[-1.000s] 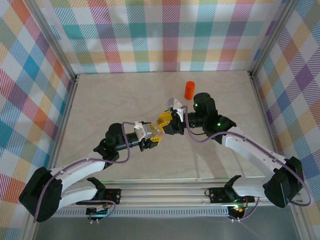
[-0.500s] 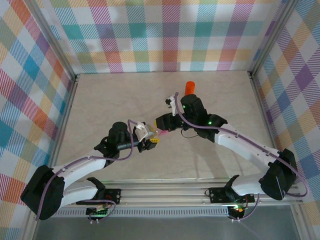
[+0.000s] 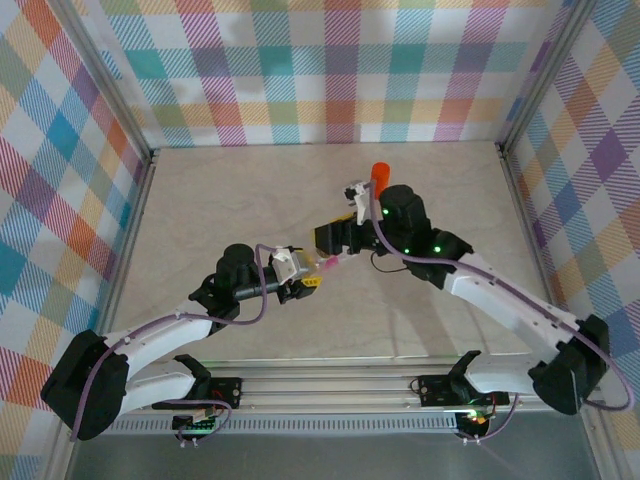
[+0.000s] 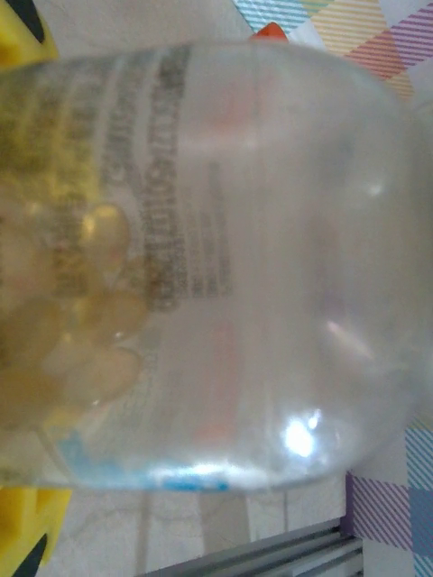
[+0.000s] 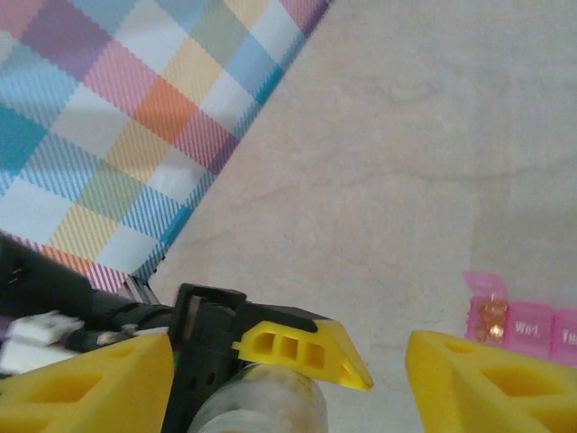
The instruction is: Sort the pills into containers
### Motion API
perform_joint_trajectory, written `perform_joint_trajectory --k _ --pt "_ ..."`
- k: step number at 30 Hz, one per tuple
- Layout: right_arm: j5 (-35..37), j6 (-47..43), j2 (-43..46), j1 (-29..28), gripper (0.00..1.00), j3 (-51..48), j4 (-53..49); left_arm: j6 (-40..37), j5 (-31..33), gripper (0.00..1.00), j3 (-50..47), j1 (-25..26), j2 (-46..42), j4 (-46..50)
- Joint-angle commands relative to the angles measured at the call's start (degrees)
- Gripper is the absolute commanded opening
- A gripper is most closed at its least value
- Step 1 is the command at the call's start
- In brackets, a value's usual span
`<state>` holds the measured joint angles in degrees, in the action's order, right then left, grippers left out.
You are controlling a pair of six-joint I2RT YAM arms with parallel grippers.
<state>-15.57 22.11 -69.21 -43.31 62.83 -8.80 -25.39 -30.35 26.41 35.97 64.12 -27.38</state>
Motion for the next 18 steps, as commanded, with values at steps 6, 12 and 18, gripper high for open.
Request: perform_joint_trajectory --k 6,12,18 --pt "-14.26 -31.21 5.49 0.22 0.71 -5.48 4.91 -0.89 -8.32 0.00 0.92 0.16 -2.53 -3.30" --pt "-19.39 -39.62 3.09 2.12 0.68 -4.83 -0.16 -0.98 -10.78 0.00 1.39 -0.39 -2.40 -2.68" --pt "-25.42 -40.63 0.66 2.68 0.65 -3.81 -0.84 -0.96 -11.53 0.00 1.89 -0.59 -1.49 -2.46"
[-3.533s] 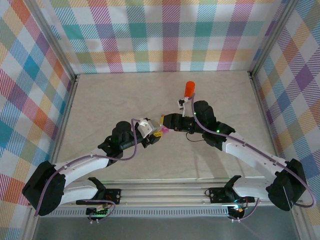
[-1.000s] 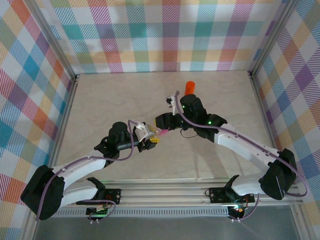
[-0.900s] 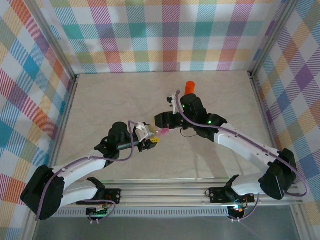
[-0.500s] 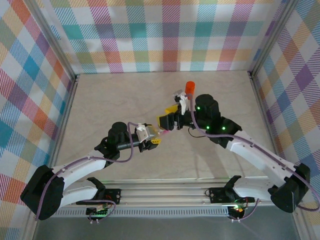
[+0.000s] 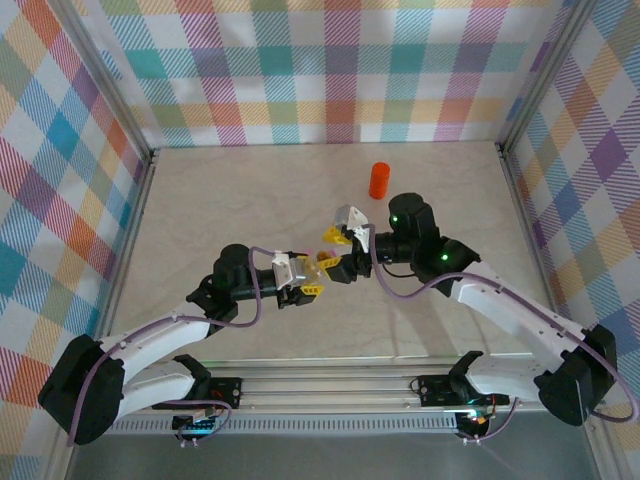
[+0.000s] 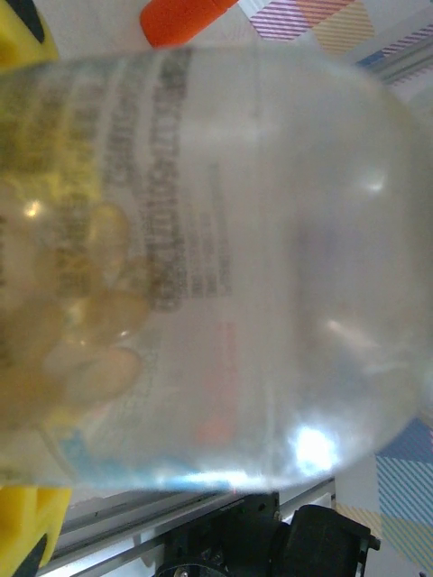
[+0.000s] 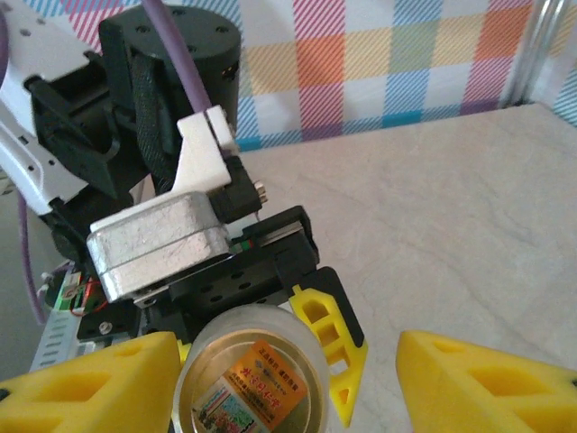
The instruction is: Sort the pills into containers
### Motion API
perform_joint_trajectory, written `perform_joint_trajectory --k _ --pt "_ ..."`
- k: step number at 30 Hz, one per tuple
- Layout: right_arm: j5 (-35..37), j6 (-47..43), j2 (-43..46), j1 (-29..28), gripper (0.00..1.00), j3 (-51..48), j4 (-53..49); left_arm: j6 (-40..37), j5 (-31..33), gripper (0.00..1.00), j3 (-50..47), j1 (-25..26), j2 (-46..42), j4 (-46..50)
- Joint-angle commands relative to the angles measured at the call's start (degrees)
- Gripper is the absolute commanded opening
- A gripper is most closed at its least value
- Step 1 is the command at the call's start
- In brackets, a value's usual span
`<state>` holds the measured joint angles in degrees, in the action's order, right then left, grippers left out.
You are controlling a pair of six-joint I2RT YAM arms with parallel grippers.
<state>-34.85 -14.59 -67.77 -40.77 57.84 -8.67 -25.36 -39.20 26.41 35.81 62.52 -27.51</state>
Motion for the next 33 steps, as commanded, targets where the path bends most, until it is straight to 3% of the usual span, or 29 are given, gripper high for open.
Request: perform_joint_trajectory --k 1,5,12,18,26,33 --pt "-6.70 -4.24 -1.13 0.21 0.65 1.42 -1.34 -0.96 -2.72 0.00 1.89 -0.39 0.18 -2.36" --pt "-7.42 -5.20 -2.75 0.17 0.62 2.68 -3.15 -1.00 -2.81 0.00 1.91 -0.39 0.28 -2.38" --pt "-8.19 -3.45 -3.61 0.17 0.33 3.15 -3.06 -1.18 -2.40 0.00 2.13 -0.49 0.58 -1.99" --pt "-5.19 6.25 -5.58 0.23 0.13 2.48 -2.95 -1.59 0.80 0.00 2.29 -0.48 0.51 -1.14" --pt "-6.04 30.08 -6.70 0.17 0.00 -2.02 3.05 -3.10 5.31 0.00 2.83 -0.39 1.26 0.83" --pt "1.19 35.64 -5.91 0.17 0.00 0.37 -2.84 -4.25 8.93 0.00 3.56 0.53 3.43 1.84"
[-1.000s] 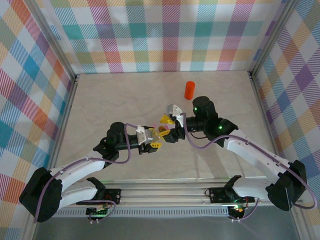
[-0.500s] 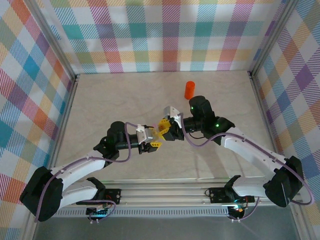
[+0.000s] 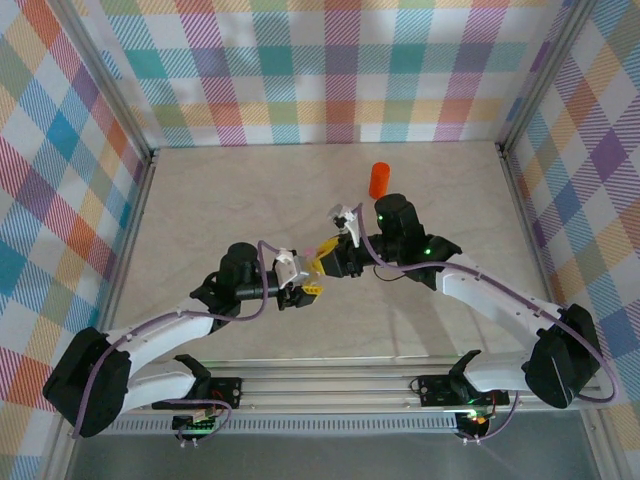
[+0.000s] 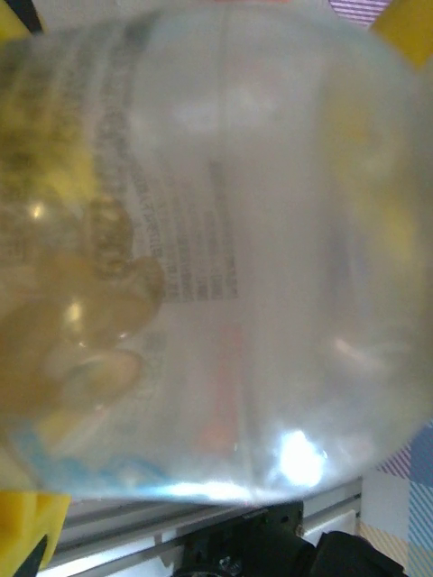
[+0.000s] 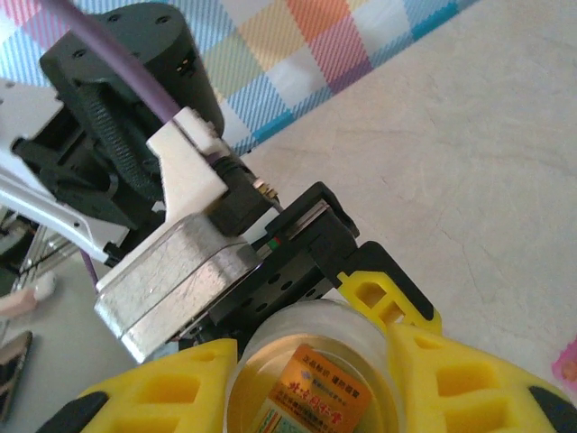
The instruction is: Sort the pills into containers
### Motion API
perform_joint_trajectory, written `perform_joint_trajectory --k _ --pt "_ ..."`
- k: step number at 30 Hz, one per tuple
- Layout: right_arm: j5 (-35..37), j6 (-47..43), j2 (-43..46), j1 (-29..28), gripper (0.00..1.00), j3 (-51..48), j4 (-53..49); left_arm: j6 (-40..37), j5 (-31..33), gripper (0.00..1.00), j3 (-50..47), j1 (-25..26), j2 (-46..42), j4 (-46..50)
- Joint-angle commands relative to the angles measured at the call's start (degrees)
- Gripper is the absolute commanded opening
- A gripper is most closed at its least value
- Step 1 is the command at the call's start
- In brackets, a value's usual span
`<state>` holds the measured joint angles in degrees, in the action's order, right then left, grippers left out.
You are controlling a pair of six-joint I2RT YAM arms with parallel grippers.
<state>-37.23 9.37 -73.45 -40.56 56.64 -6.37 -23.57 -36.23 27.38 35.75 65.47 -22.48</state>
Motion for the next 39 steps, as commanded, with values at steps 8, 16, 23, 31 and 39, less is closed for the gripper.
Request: perform_joint_trajectory --k 8,16,23,31,39 --pt "13.76 9.83 1.80 0.38 0.00 2.22 -7.51 -2.83 13.40 0.29 1.69 1.08 0.24 -6.81" --pt "31.88 3.74 4.62 4.14 0.00 3.79 -12.09 -0.55 17.15 1.00 0.03 1.08 0.71 -11.46" --pt "51.58 -8.57 -0.89 13.53 0.00 5.23 -10.56 5.64 34.72 1.00 -3.98 0.90 -0.64 -21.64" --pt "49.13 -11.55 -18.24 27.11 0.00 15.34 -5.56 36.28 55.56 1.00 1.48 -9.84 -4.86 -3.21" --pt "46.72 -9.69 -37.41 32.28 0.00 32.16 -6.91 41.29 53.36 1.00 -0.47 -13.69 -4.26 -3.68"
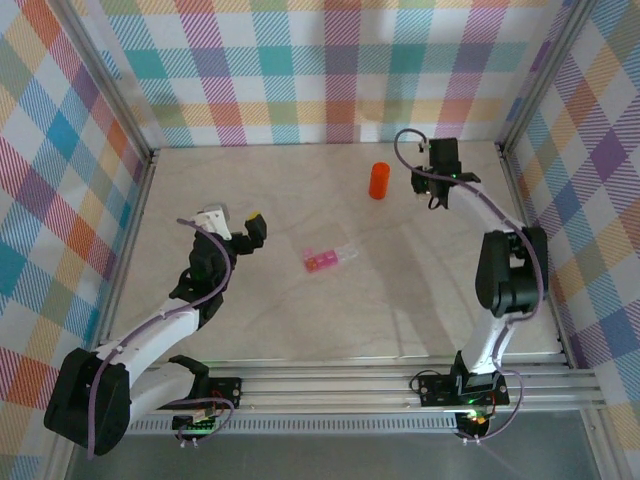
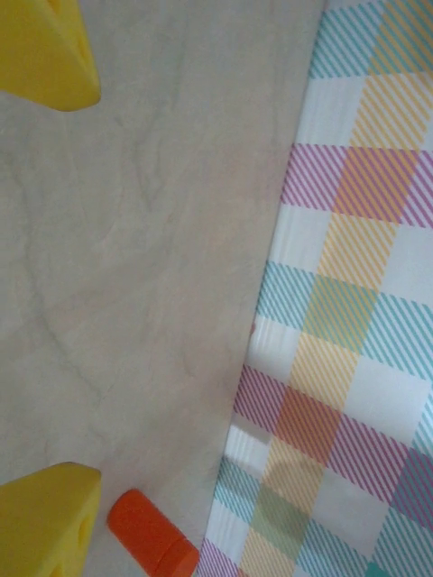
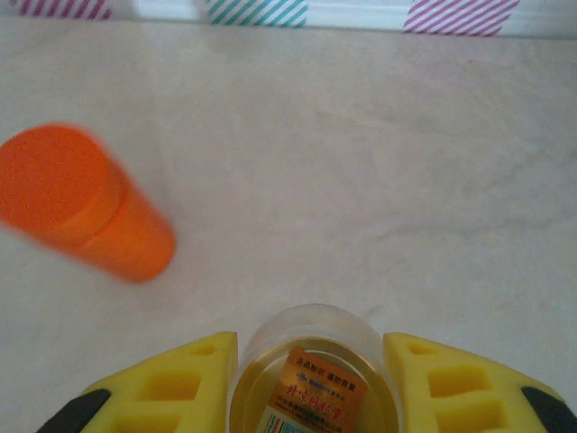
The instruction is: Sort the pills into containers
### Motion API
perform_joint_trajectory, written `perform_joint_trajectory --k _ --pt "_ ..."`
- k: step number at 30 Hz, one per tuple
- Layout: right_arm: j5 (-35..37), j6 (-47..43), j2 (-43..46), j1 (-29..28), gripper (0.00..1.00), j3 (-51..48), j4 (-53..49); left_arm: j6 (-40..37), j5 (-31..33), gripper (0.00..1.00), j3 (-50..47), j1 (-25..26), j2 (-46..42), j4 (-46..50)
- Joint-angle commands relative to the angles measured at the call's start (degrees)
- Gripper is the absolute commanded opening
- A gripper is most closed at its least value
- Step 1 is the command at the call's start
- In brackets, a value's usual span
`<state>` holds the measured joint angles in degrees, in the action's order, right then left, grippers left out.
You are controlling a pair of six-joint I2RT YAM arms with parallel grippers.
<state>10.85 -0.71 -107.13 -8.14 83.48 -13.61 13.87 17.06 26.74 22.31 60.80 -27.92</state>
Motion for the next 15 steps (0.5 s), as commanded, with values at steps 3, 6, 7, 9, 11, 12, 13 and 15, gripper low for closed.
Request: perform_joint_trajectory --k 3,6,7,9,11,12,13,15 --pt "-2.19 1.18 -8.64 0.66 0.00 10.03 -0.65 3.23 -0.46 1.00 1.04 -0.24 1.81 2.81" --pt "-4.47 2.09 -11.86 1.07 0.00 12.99 -0.13 3.05 -1.31 1.00 0.62 -0.24 2.79 1.40" --pt "-4.72 2.13 -12.76 1.03 0.01 13.86 -0.18 3.01 -1.45 1.00 0.51 -0.24 2.92 1.02" --pt "-4.43 2.07 -14.89 1.04 0.03 16.23 -1.00 3.00 -1.47 1.00 0.42 -0.24 3.48 0.52" --pt "-3.71 1.48 -16.90 1.15 0.08 18.27 -1.58 3.07 -1.42 1.00 0.63 -0.24 4.12 0.52" --pt "-3.44 1.25 -17.92 1.28 0.11 18.99 -1.57 3.27 -1.37 1.00 0.76 -0.24 4.51 0.50" --pt "-3.17 1.09 -18.64 1.48 0.13 19.47 -1.71 3.62 -1.65 1.00 0.92 -0.24 4.85 0.46" --pt "-2.73 1.37 -19.66 1.98 0.21 20.61 -2.42 4.14 -2.59 1.00 1.43 -0.24 5.58 0.70"
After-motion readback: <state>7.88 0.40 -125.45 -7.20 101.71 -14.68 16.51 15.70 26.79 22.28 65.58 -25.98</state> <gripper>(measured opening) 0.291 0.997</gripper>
